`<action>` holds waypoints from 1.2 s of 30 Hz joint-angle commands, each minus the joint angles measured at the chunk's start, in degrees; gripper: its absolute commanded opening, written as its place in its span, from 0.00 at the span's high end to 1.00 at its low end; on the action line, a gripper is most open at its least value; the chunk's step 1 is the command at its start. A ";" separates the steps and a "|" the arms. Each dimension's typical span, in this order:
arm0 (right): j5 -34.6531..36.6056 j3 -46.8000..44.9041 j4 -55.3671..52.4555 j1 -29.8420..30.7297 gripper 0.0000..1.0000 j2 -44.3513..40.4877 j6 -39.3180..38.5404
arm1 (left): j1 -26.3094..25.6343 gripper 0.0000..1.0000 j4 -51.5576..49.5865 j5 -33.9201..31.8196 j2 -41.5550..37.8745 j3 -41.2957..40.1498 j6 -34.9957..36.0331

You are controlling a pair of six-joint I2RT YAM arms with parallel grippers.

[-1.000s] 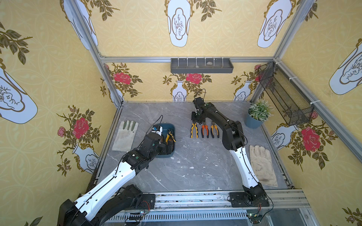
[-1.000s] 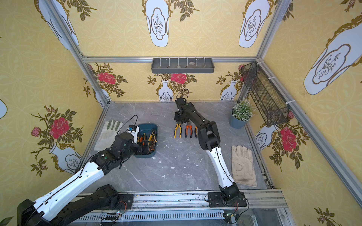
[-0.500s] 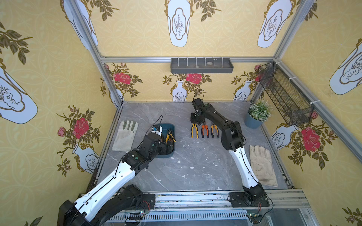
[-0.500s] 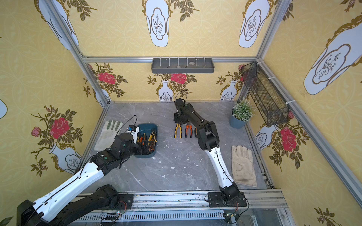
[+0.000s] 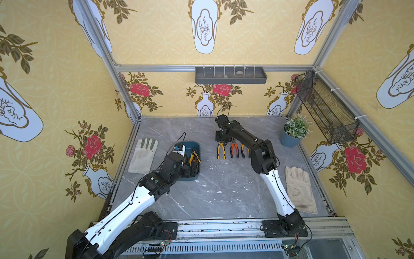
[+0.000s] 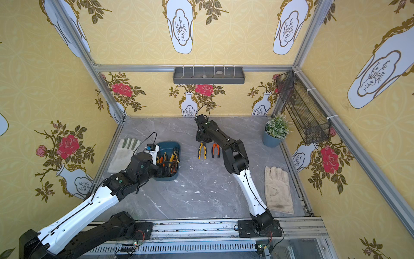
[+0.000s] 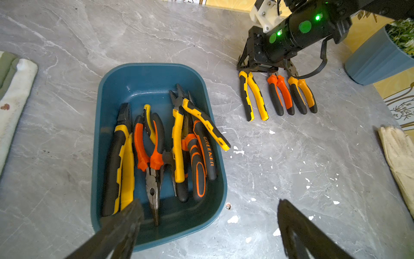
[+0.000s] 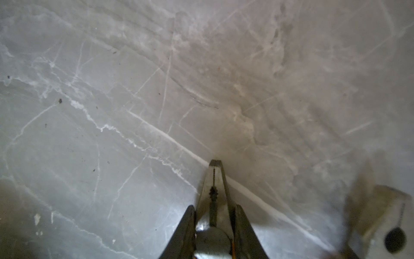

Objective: Take the pliers out of the storage box
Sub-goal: Place the pliers at the center of the board.

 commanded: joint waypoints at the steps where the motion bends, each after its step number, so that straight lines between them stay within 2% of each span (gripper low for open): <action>1: 2.99 -1.02 -0.83 -0.03 0.72 -1.00 0.81 | 0.02 0.05 0.82 -0.21 0.04 -0.22 -0.03; 14: 4.14 -2.45 -0.21 -0.73 0.72 -2.30 0.00 | 0.02 0.05 0.50 -0.04 0.22 -0.04 -0.01; 28: 2.23 -2.24 0.63 -0.99 0.71 -2.08 -0.43 | 0.02 0.05 0.32 -0.01 1.10 0.25 0.02; 30: 1.99 -2.20 0.58 -0.95 0.69 -2.00 -0.57 | 0.02 0.04 0.32 -0.01 1.12 0.24 -0.01; 34: 2.29 -2.15 0.63 -1.09 0.59 -2.37 -0.58 | 0.02 0.04 -0.15 0.00 1.70 0.56 -0.13; 36: 2.31 -1.22 0.64 -1.25 0.58 -2.81 -0.77 | 0.02 0.05 -0.76 -0.03 1.97 0.92 -0.23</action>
